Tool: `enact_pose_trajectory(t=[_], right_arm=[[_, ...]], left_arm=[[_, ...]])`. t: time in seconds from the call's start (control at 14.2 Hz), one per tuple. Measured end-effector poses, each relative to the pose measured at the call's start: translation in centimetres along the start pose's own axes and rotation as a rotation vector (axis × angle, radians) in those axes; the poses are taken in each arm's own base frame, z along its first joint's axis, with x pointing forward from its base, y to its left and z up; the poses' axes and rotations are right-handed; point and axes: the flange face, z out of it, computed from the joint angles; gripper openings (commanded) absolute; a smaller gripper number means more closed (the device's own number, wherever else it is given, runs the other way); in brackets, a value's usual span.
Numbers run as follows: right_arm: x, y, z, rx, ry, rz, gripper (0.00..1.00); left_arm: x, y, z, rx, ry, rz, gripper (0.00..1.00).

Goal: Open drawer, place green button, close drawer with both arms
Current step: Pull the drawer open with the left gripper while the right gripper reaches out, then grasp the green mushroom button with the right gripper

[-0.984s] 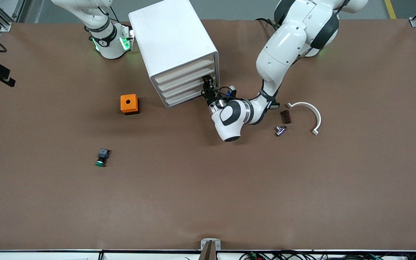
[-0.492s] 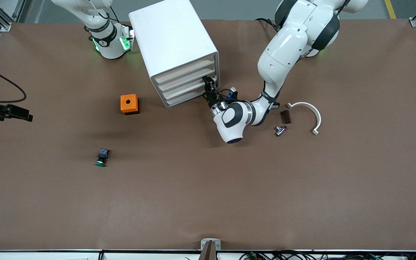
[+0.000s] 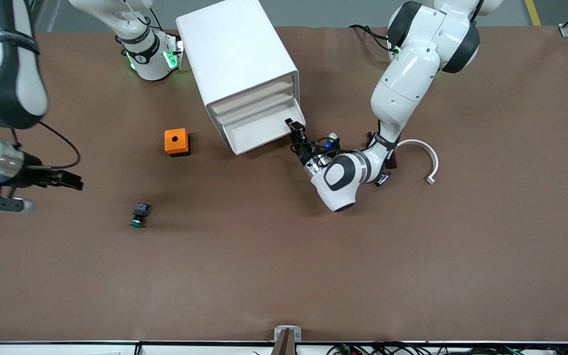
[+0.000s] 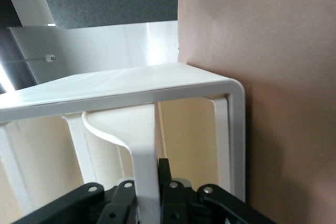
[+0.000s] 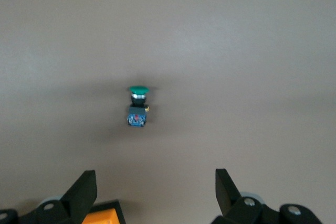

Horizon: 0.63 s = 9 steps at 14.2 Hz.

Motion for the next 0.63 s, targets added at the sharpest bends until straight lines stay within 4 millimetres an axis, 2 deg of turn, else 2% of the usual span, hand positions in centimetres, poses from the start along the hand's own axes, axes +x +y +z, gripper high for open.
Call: enact_pose_trajectory(t=[0.28, 0.42, 0.63], right_arm=[[-1.3, -0.5, 9.0, -0.001, 0.043, 0.053, 1.0], [-1.6, -0.9, 11.8, -0.001, 0.05, 0.081, 1.0], [-2.1, -2.3, 14.8, 0.002, 0.078, 0.109, 1.0]], left_arm=[[1.1, 0.1, -4.2, -0.018, -0.077, 0.001, 0.07], [1.7, 0.1, -6.2, -0.026, -0.114, 0.002, 0.08], [2.7, 0.2, -9.3, -0.047, -0.176, 0.004, 0.11]])
